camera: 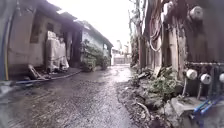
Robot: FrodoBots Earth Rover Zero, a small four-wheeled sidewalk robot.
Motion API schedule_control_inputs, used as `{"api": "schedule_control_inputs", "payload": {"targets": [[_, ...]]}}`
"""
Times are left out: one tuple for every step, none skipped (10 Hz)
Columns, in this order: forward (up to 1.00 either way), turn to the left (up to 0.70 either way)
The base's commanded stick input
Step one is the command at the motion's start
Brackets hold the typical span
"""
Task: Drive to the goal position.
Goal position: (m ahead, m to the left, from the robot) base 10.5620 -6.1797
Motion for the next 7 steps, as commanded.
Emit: {"api": "schedule_control_inputs", "payload": {"targets": [[0.00, 0.00], [0.00, 0.00], [0.00, 0.00], [0.00, 0.00], [0.02, 0.00], [1.00, 0.06], [1.00, 0.27]]}}
